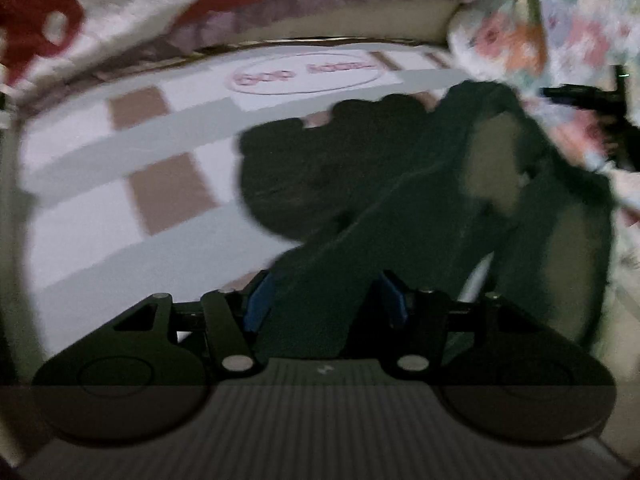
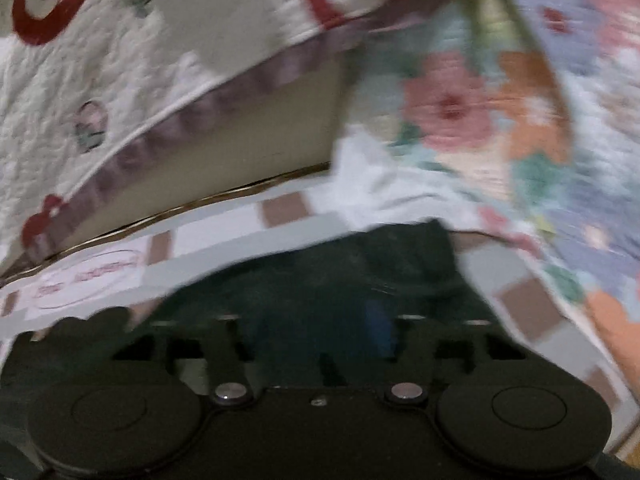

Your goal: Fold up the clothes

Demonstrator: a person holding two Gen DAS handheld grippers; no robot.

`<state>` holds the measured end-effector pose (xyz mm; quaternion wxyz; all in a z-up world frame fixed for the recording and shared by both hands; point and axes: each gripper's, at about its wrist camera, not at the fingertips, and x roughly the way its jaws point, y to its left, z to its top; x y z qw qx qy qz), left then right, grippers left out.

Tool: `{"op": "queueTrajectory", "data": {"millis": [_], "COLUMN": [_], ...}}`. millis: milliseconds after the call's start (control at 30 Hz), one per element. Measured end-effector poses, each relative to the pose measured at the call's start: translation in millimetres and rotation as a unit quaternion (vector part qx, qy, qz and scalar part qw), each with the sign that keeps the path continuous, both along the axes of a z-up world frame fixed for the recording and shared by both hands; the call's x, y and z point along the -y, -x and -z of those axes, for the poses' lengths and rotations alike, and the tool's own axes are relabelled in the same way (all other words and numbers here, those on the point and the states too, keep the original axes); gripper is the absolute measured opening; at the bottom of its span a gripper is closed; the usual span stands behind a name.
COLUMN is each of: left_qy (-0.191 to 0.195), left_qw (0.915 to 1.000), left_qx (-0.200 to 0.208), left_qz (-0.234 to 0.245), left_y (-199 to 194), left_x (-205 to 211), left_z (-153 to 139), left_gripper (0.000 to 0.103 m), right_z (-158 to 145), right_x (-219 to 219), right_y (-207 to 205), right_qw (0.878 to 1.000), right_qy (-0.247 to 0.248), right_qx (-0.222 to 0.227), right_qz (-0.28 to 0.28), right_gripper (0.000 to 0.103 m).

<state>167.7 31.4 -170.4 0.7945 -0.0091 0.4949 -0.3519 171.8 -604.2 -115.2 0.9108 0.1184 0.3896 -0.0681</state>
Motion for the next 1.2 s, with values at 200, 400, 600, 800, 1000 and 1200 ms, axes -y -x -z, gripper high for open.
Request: {"op": "queueTrajectory", "data": {"millis": [200,400,600,800,1000,1200], "left_qy": [-0.011,-0.001,-0.029,-0.005,0.011,0.006], "left_qw": [0.9993,0.9968,0.9986,0.9943,0.9911,0.9876], "left_qx": [-0.037,-0.079,-0.018,0.034,0.037,0.042], "left_qz": [0.005,0.006,0.04,0.1,0.127,0.151], "left_y": [-16.0,-18.6,3.2,42.8,72.0,91.8], "left_x": [29.1,33.5,37.6,48.3,54.7,56.6], "left_z": [19.9,31.1,16.1,-15.9,-30.9,-33.0], "left_gripper": [0.066,0.065,0.007,0.005,0.005,0.005], "right_z": [7.9,41.4,73.7,87.2,49.2,9.4], "right_x": [-33.4,-36.4,-57.8,-66.1,-62.7,-52.8], "right_y": [-97.1,-153.4,-182.4,-186.9,-129.2,-37.2], "right_qw": [0.99,0.978,0.97,0.957,0.976,0.989], "right_qy": [-0.033,-0.055,0.039,0.119,0.122,0.117], "right_qx": [-0.14,-0.185,-0.222,-0.256,-0.178,-0.085], "right_qz": [0.01,0.084,0.09,0.073,0.011,-0.02], "right_gripper": [0.068,0.076,0.078,0.098,0.013,0.008]}}
